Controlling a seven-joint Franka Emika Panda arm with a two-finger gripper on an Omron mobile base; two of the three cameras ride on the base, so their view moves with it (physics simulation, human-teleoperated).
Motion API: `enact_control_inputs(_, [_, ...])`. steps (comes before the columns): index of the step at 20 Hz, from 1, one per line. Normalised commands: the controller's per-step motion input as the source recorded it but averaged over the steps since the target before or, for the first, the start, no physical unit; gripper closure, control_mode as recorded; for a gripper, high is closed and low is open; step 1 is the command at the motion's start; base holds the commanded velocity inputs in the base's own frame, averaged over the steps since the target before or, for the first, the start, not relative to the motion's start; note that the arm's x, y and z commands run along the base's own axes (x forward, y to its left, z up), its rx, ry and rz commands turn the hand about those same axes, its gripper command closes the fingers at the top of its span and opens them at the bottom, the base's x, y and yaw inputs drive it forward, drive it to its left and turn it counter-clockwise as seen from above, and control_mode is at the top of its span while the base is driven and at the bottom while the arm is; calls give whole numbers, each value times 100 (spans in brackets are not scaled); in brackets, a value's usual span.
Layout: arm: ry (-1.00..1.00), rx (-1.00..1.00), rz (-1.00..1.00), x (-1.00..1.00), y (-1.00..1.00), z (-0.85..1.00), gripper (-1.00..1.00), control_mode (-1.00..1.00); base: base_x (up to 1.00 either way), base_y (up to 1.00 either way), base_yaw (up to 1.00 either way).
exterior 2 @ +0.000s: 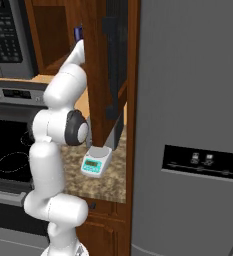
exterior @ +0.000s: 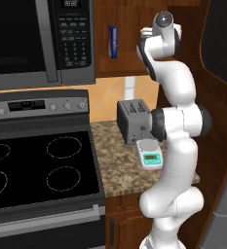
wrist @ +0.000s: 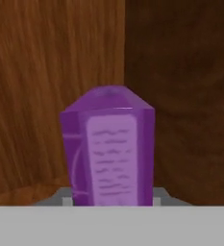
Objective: Pick the cereal and place it on the digital scale for weighing, and close the cabinet.
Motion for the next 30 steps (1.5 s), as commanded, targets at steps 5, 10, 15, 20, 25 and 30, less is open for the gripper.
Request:
enact_control_inputs(5, [-17,0,4,-48,26,-41,100,-100,0,0,0])
enact_control_inputs(10, [-35,0,9,-100,93,-85,100,-100,0,0,0])
enact_control_inputs(15, [-20,4,5,-100,61,-12,100,-100,0,0,0])
enact_control_inputs(20, [-6,1,0,-100,23,93,100,-100,0,0,0])
enact_control_inputs(25, [1,0,0,-99,8,84,100,-100,0,0,0])
enact_control_inputs(30, [24,0,-1,-100,10,54,100,-100,0,0,0])
